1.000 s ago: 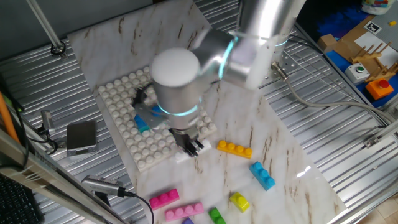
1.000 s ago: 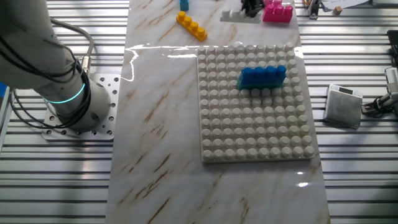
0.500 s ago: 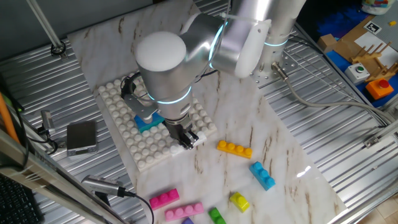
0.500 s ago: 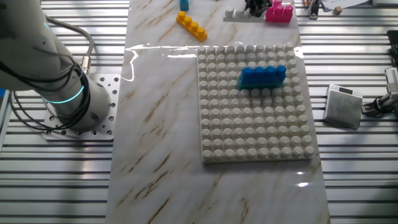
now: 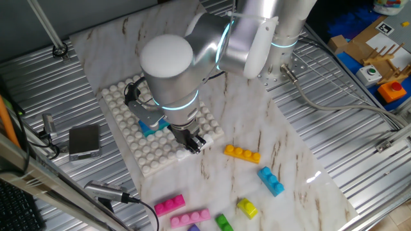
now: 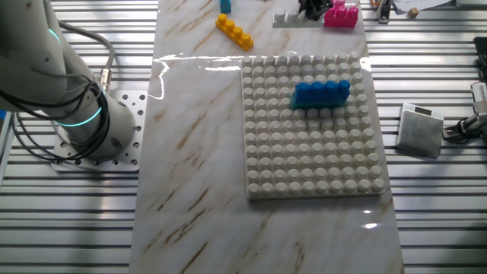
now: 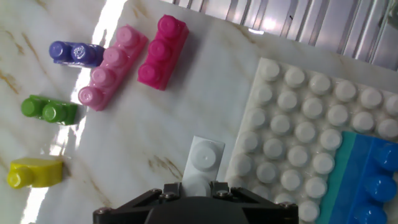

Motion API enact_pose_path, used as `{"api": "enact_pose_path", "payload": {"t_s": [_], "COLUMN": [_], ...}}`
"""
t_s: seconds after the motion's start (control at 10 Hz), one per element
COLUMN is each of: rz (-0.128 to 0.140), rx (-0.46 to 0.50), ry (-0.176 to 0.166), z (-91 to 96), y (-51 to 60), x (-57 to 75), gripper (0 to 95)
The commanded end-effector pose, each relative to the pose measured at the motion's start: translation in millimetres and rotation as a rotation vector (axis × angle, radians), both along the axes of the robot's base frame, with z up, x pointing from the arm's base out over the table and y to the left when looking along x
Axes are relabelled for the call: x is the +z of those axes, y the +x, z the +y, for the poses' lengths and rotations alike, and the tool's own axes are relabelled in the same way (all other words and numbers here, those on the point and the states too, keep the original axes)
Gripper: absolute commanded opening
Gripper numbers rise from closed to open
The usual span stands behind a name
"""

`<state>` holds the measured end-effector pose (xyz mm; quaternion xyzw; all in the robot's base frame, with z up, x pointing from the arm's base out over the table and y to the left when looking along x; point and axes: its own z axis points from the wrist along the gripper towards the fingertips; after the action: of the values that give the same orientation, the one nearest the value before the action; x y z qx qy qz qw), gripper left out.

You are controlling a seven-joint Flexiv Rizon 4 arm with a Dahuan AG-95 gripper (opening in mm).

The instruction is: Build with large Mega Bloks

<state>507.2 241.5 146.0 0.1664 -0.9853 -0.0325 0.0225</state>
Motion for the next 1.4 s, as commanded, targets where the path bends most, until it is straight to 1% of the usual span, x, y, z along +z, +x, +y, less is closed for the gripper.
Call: {"api": "enact_pose_path", "payload": {"t_s": [0.1,0.3,0.5,0.6,0.8,0.9,1.2,1.4], "rz": [-0.005,-0.005,0.004,0.004,0.011,0.01,0.006,0.006], "rx": [-0.084,-0.084,-0.084,-0.078,-0.08,-0.083,-0.075,-0.077], "ry": [-0.027,-0.024,-0.023,-0.015,-0.021,-0.032,-0.024,-0.029], "z": [-1.0,-1.0,-1.0,-1.0,-1.0,-1.0,-1.0,-1.0], "y": [-0.7,-0.7,-0.7,-0.7,-0.7,-0.7,-0.7,-0.7], "x": [-0.1,-0.1,-0.1,-0.1,-0.1,-0.1,-0.1,-0.1], "gripper": [0.0,0.0,0.0,0.0,0.0,0.0,0.0,0.0]}}
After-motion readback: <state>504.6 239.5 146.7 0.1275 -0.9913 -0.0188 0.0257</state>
